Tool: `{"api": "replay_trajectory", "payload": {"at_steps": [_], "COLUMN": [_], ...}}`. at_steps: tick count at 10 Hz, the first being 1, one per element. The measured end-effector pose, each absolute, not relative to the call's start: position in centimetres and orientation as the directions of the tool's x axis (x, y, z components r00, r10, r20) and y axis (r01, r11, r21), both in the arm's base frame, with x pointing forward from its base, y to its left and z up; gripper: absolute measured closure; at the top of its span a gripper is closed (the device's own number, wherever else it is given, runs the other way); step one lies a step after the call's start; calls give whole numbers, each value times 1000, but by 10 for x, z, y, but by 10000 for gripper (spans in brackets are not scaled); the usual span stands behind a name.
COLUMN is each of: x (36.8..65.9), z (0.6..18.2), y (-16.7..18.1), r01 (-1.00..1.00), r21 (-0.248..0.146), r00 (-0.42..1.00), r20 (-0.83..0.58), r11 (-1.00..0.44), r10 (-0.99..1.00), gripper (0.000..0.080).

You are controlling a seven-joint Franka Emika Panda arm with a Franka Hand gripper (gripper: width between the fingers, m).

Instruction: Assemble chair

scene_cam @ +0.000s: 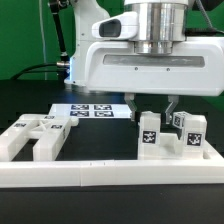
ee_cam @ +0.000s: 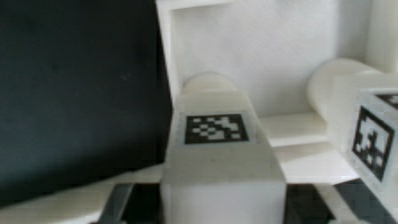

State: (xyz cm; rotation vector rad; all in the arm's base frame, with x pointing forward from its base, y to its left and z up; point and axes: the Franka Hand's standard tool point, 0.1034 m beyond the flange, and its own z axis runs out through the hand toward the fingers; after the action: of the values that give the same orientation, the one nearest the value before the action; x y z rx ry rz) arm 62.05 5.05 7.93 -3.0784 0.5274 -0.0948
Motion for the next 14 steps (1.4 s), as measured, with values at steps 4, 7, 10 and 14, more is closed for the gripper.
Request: {"api": "replay_trajectory", "payload": {"at_steps": [4, 7, 10, 14], "x": [617, 607, 593, 592], "z": [80, 95, 103, 100], "y": [46, 46, 49, 49], "r01": [-382, -356, -358, -350], "r21": [-18, -33, -41, -37], "r00": [923, 933, 932, 935], "r20": [44, 48, 37, 36], "r11": [-924, -934, -933, -936], "r10": [-382, -358, -359, -352], "gripper": [507, 228, 155, 151]}}
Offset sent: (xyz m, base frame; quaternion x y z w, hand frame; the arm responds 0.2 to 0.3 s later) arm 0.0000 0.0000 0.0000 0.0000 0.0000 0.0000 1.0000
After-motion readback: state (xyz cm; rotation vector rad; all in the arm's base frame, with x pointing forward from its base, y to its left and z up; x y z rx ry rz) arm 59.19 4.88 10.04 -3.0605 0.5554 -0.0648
